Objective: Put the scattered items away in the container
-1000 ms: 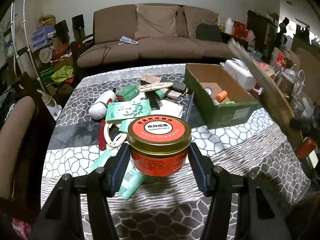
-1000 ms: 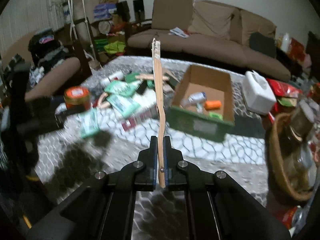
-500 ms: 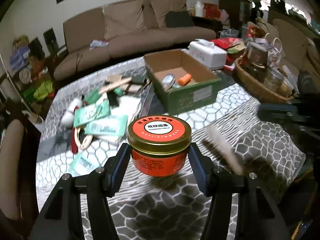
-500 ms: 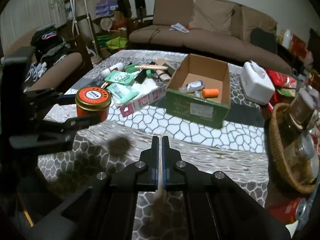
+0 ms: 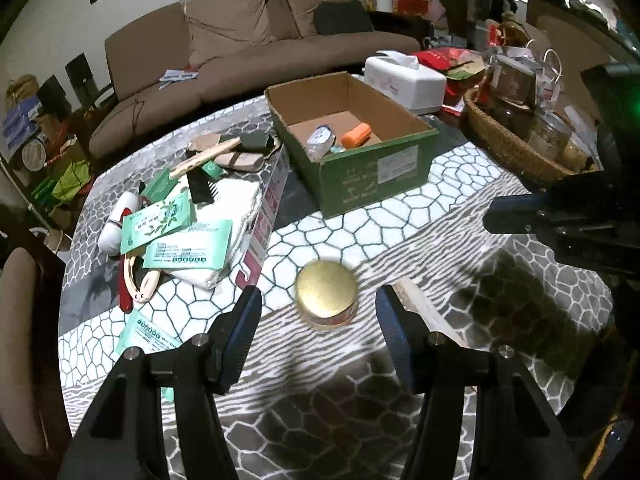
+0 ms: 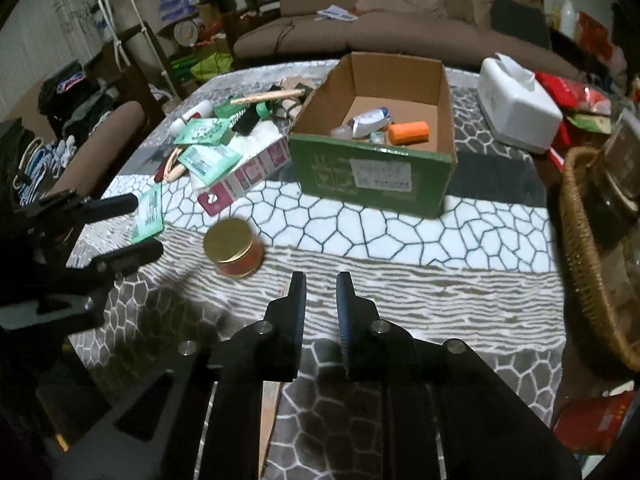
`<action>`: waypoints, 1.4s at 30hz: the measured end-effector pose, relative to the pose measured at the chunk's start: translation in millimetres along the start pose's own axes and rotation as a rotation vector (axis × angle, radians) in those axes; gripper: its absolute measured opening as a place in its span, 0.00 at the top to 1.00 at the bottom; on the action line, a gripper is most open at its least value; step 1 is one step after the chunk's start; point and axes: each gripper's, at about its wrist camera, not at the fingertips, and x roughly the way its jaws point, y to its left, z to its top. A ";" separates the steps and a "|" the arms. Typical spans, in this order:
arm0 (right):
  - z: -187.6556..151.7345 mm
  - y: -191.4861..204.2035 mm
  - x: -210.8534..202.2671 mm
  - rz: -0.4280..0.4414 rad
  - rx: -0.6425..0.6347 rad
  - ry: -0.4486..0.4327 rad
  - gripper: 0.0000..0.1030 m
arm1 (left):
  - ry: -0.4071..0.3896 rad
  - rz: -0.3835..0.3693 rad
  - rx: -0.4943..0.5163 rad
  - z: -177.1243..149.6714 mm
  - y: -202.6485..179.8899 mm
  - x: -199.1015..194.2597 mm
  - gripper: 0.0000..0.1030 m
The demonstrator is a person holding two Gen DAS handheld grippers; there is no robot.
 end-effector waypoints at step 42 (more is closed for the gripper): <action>-70.3 60.3 74.0 -0.045 -0.152 0.392 0.80 | 0.071 0.048 -0.066 -18.8 35.3 29.3 0.12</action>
